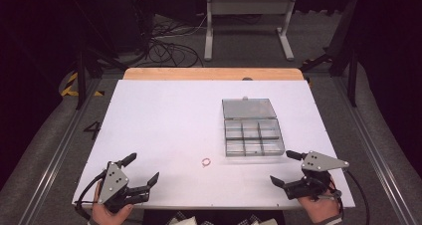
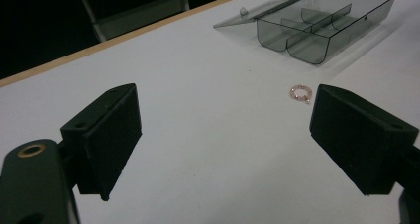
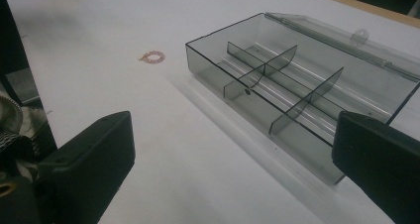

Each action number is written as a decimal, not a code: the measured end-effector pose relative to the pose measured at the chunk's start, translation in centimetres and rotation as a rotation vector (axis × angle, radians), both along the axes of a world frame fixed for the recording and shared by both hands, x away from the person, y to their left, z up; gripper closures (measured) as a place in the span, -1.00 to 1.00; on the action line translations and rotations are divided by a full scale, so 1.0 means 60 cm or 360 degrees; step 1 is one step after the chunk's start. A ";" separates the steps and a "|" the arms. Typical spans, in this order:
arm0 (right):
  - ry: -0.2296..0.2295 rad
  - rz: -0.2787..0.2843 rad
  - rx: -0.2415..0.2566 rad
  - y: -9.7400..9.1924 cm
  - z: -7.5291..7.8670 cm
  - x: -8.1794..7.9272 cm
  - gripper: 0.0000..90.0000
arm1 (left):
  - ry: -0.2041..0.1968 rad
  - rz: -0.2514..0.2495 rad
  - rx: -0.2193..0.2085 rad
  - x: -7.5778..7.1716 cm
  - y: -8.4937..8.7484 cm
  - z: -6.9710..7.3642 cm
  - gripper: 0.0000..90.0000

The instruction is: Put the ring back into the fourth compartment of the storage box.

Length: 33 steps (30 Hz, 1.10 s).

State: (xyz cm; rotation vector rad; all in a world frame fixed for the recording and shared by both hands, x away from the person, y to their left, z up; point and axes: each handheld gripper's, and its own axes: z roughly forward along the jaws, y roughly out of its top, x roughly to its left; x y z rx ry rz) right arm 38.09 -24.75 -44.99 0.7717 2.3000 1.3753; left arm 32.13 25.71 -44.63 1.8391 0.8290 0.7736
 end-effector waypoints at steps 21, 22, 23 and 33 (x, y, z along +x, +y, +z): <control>0.0007 0.0127 -0.0019 0.068 0.028 0.026 -0.93 | 0.0015 -0.0003 0.0016 0.002 -0.001 -0.001 -0.70; 0.0010 0.0136 -0.0023 0.074 0.030 0.029 -0.93 | 0.0015 -0.0003 0.0016 0.002 -0.001 -0.001 -0.70; 0.0012 0.0147 -0.0024 0.080 0.031 0.031 -0.93 | 0.0006 -0.0002 0.0029 0.002 0.000 -0.001 -0.70; 0.0012 0.0227 -0.0054 0.127 0.041 0.045 -0.94 | 0.0012 -0.0007 0.0009 0.001 0.000 -0.001 -0.70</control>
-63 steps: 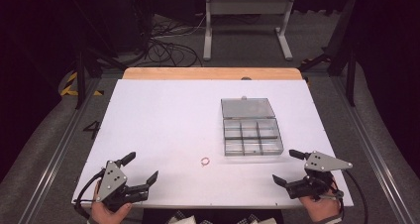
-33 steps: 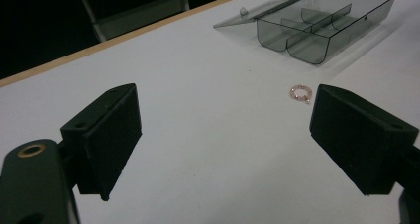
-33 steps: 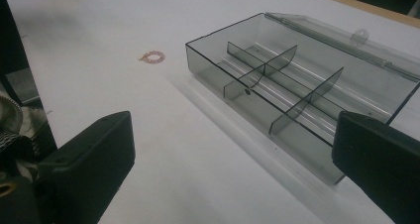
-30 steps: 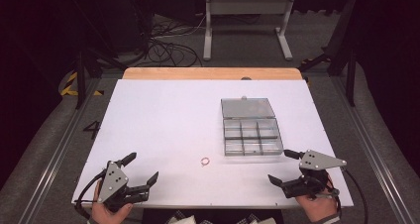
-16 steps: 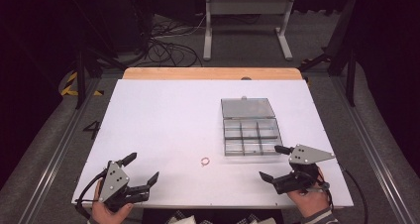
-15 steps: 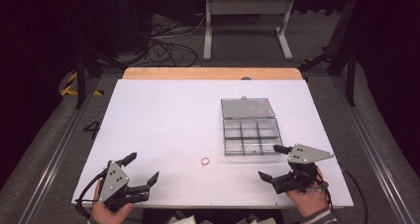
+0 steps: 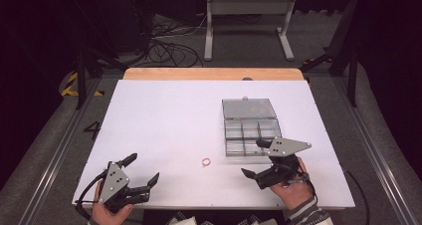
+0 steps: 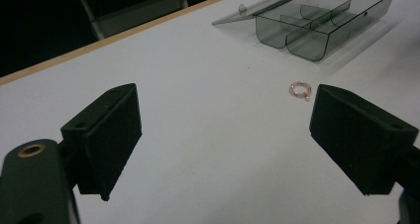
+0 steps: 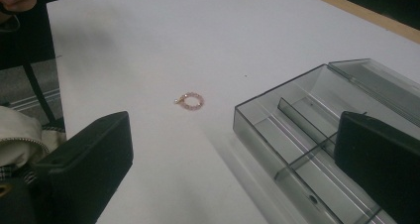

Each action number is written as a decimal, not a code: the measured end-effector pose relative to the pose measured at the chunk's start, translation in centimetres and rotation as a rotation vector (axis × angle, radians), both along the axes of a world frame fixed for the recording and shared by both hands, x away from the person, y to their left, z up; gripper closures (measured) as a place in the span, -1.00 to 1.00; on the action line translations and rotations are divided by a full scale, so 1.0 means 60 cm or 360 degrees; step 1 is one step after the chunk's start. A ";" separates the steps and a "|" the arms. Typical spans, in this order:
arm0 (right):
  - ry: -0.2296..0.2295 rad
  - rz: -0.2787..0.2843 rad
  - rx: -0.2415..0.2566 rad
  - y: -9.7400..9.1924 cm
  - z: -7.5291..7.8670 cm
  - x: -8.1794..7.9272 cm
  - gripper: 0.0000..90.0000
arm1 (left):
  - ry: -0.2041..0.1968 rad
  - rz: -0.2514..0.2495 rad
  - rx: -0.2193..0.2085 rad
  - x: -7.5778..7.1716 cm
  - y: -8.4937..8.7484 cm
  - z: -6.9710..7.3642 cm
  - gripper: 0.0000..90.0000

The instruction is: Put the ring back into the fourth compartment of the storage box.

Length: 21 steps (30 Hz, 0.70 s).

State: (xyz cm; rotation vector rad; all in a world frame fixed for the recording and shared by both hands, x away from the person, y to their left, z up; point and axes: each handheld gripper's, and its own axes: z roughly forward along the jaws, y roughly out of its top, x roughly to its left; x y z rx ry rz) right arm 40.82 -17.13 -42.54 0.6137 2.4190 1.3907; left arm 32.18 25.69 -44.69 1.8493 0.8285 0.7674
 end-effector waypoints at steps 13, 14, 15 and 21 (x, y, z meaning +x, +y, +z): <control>0.0003 0.0063 -0.0014 0.039 0.005 0.010 -0.95 | -0.0001 -0.0003 0.0008 0.000 0.000 0.000 -0.70; 0.0011 0.0073 -0.0004 0.041 0.005 0.010 -0.95 | -0.0001 -0.0003 0.0008 0.000 0.000 0.000 -0.70; 0.0023 0.0080 0.0007 0.043 0.005 0.011 -0.95 | 0.0000 -0.0004 0.0007 0.000 0.000 0.000 -0.70; 0.0061 0.0111 0.0025 0.053 0.006 0.012 -0.95 | 0.0004 -0.0011 0.0018 0.000 0.000 0.000 -0.70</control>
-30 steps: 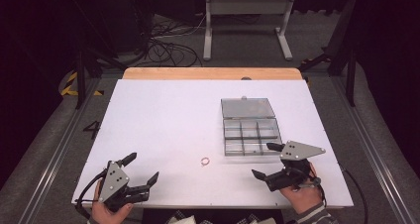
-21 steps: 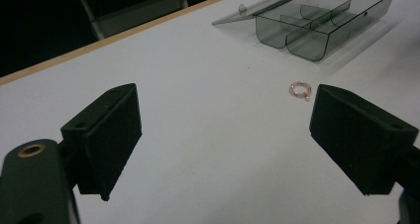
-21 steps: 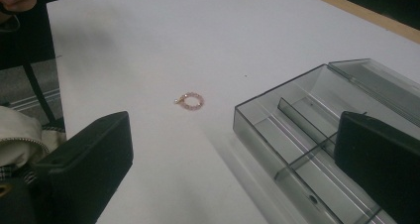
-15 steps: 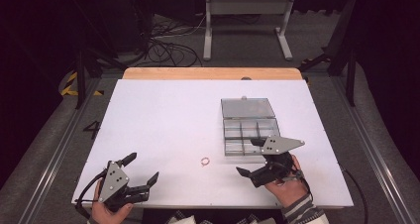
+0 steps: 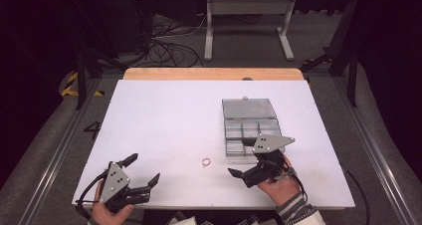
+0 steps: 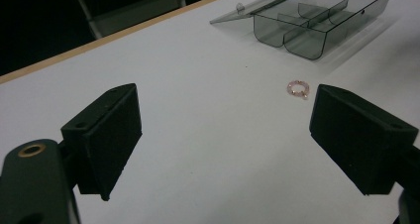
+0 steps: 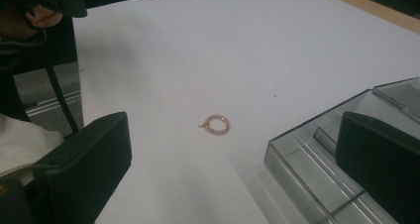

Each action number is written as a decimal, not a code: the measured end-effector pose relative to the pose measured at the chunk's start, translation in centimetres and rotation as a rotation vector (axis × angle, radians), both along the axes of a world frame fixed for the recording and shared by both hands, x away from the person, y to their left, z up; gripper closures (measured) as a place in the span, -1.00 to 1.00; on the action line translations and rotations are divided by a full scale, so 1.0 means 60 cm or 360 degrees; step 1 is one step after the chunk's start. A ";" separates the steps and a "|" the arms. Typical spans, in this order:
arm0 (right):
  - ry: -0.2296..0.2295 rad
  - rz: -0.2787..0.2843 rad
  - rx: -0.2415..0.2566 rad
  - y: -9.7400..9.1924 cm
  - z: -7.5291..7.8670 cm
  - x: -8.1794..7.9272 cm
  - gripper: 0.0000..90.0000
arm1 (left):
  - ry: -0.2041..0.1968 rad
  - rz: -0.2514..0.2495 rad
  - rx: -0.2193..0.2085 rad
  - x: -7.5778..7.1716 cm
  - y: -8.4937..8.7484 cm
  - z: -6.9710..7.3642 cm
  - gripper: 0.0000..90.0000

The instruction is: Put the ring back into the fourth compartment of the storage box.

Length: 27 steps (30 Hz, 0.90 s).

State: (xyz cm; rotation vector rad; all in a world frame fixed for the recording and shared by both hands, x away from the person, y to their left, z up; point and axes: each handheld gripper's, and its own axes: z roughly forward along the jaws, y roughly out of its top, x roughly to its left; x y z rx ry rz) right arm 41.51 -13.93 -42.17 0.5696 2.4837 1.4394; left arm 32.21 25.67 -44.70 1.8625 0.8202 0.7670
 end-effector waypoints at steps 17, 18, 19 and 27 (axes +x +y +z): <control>0.0054 -0.0041 -0.0159 0.048 -0.006 0.004 -0.53 | 0.0007 -0.0003 -0.0015 0.000 0.000 0.000 -0.70; 0.0053 -0.0044 -0.0164 0.051 -0.008 0.006 -0.50 | 0.0007 -0.0004 -0.0015 0.000 0.000 0.000 -0.70; 0.0055 -0.0047 -0.0169 0.054 -0.009 0.008 -0.46 | 0.0008 -0.0004 -0.0014 0.000 0.000 0.000 -0.70; 0.0148 -0.0045 -0.0184 0.074 -0.026 0.029 -0.22 | 0.0010 -0.0010 -0.0003 0.001 0.000 0.000 -0.70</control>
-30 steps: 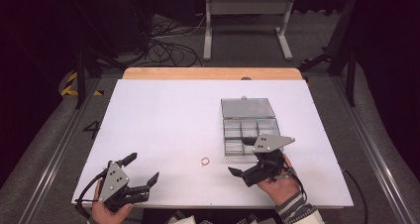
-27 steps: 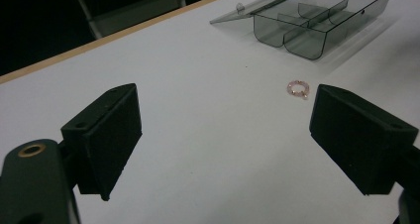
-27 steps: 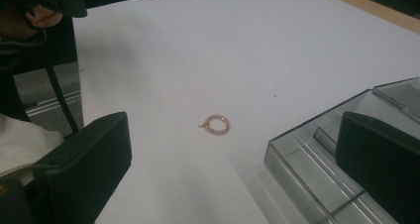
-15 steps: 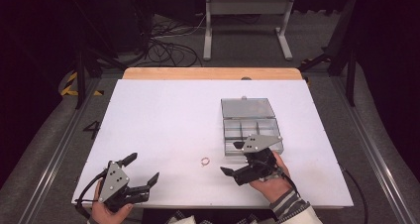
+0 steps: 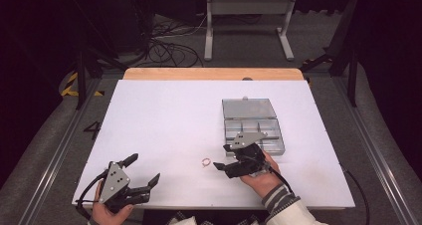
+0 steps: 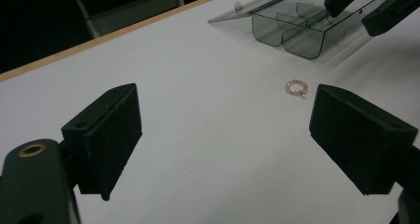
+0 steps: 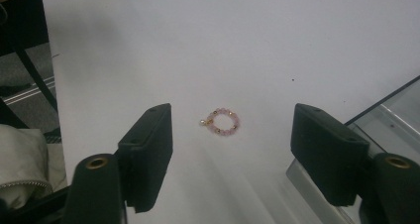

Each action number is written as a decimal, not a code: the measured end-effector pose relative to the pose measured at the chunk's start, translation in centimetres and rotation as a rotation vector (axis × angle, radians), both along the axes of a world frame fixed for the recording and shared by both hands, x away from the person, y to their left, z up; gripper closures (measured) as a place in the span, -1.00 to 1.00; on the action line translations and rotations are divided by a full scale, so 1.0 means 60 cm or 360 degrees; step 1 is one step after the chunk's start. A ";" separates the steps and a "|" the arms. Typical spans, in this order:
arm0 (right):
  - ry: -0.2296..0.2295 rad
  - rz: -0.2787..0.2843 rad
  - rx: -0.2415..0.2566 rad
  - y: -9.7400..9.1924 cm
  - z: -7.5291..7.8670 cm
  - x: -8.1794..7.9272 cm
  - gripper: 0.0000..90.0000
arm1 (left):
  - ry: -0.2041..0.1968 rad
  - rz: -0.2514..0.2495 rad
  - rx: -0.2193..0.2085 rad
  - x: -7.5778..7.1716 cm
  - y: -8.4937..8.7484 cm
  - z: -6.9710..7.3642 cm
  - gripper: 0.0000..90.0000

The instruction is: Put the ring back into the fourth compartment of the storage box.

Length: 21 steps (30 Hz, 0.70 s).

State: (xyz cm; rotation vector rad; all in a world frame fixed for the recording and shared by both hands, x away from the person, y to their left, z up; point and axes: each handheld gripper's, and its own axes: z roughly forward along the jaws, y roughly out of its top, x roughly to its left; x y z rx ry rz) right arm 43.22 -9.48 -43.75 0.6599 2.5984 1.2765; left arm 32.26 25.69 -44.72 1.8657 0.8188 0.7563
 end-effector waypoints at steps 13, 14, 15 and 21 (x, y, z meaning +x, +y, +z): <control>0.0057 -0.0028 -0.0063 0.037 -0.023 0.021 0.04 | 0.0000 -0.0001 0.0002 0.000 0.000 0.000 -0.70; 0.0061 -0.0039 -0.0080 0.042 -0.026 0.022 0.06 | 0.0001 -0.0002 0.0002 0.000 0.000 0.000 -0.70; 0.0060 -0.0043 -0.0083 0.045 -0.028 0.023 0.08 | 0.0001 -0.0002 0.0001 0.000 0.000 0.000 -0.70; 0.0065 -0.0058 -0.0117 0.058 -0.037 0.028 0.13 | 0.0001 -0.0001 0.0003 0.000 0.000 0.000 -0.70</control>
